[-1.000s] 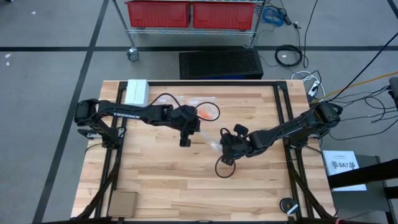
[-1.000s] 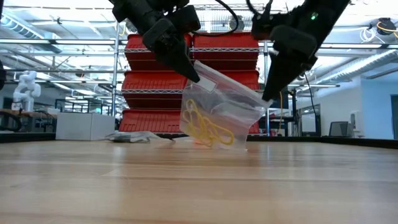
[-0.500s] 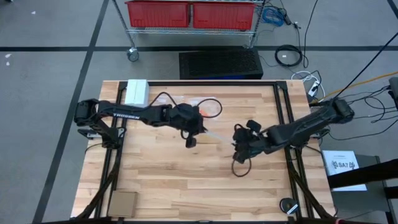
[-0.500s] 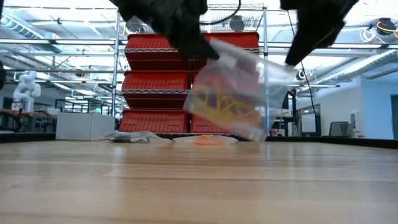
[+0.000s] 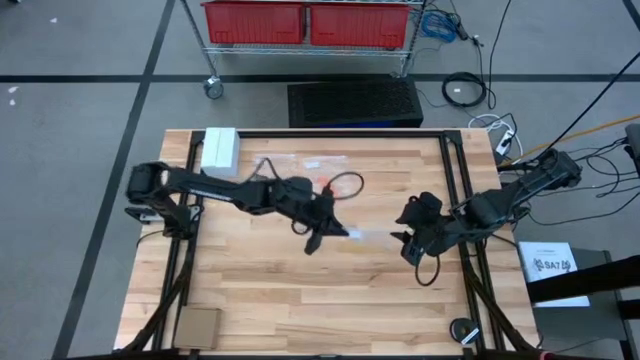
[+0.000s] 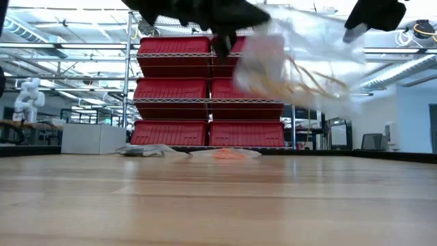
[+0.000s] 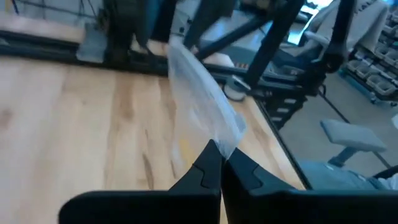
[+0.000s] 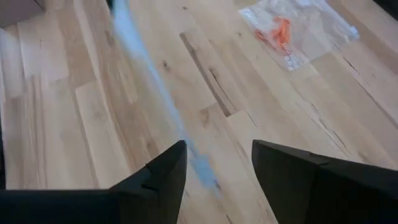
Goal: Sort rubber bands
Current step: Close the bottom transparent zip bag, then adjust the transparent zip bags
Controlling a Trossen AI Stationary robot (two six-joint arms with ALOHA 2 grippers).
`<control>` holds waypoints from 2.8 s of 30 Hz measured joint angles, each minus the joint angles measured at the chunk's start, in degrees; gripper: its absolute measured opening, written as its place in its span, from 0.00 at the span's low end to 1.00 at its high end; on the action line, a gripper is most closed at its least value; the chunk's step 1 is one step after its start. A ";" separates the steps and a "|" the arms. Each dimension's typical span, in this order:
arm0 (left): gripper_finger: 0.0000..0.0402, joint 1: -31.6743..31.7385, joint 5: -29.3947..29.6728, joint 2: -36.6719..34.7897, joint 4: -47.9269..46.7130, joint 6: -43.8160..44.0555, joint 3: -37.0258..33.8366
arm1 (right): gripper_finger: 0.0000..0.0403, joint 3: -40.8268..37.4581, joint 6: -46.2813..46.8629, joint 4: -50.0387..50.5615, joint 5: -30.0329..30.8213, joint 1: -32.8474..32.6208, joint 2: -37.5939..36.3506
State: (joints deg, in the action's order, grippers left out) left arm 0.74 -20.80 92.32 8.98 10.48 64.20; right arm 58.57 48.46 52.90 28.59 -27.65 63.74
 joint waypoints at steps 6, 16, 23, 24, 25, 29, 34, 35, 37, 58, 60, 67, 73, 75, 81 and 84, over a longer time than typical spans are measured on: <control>0.00 -1.31 0.92 9.40 6.17 3.88 0.02 | 0.43 0.00 0.66 0.15 -0.07 -1.27 -0.76; 0.01 1.64 5.16 23.05 11.38 0.66 0.02 | 0.43 0.02 1.86 0.33 -0.08 -1.74 -0.74; 0.13 3.84 9.24 26.22 12.66 -0.93 -0.02 | 0.43 0.07 0.35 0.85 -0.06 -1.07 2.37; 0.15 4.17 9.21 26.04 13.65 -1.28 -0.01 | 0.43 0.07 0.33 0.83 -0.05 -0.74 3.17; 0.17 4.40 9.07 25.65 13.96 -1.94 -0.02 | 0.43 0.07 0.27 0.83 0.13 -0.39 4.20; 0.28 5.21 8.80 22.69 17.01 -2.36 -0.02 | 0.40 0.07 0.87 0.81 4.03 0.71 9.80; 0.38 5.68 8.98 16.88 13.28 -5.28 0.07 | 0.23 0.07 7.15 0.75 9.94 0.07 20.07; 0.39 5.66 9.98 15.59 10.50 -6.50 0.07 | 0.18 0.07 8.78 0.43 10.20 -0.37 22.11; 0.39 5.63 15.00 13.51 5.08 -8.00 0.07 | 0.07 0.07 11.74 -0.63 10.10 -0.88 26.06; 0.01 8.45 31.38 19.11 -8.64 -6.40 -2.10 | 0.00 0.04 20.01 6.72 -3.36 -2.35 41.16; 0.01 7.84 30.55 19.07 -8.47 -6.71 -2.05 | 0.00 0.04 19.31 11.91 -3.20 -2.14 41.02; 0.01 4.14 27.15 19.01 -11.29 -6.36 -2.01 | 0.00 0.02 19.16 24.32 -1.57 -0.45 38.61; 0.01 0.34 27.63 15.84 -10.85 -3.55 -2.08 | 0.00 0.02 24.13 8.47 2.94 -0.47 29.17; 0.01 0.19 30.01 14.12 -10.75 -1.13 -2.03 | 0.00 0.04 26.29 2.58 3.11 -0.37 28.23; 0.01 1.92 34.49 12.29 -13.22 6.62 -2.01 | 0.00 0.02 32.30 -1.22 0.57 0.34 33.74; 0.01 3.02 34.64 13.98 -13.21 8.69 -2.01 | 0.00 0.00 34.60 -0.98 -2.87 0.29 37.66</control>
State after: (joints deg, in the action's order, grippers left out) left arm 3.75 13.85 106.31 -4.22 19.16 62.19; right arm 58.57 83.06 51.93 25.73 -27.35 101.40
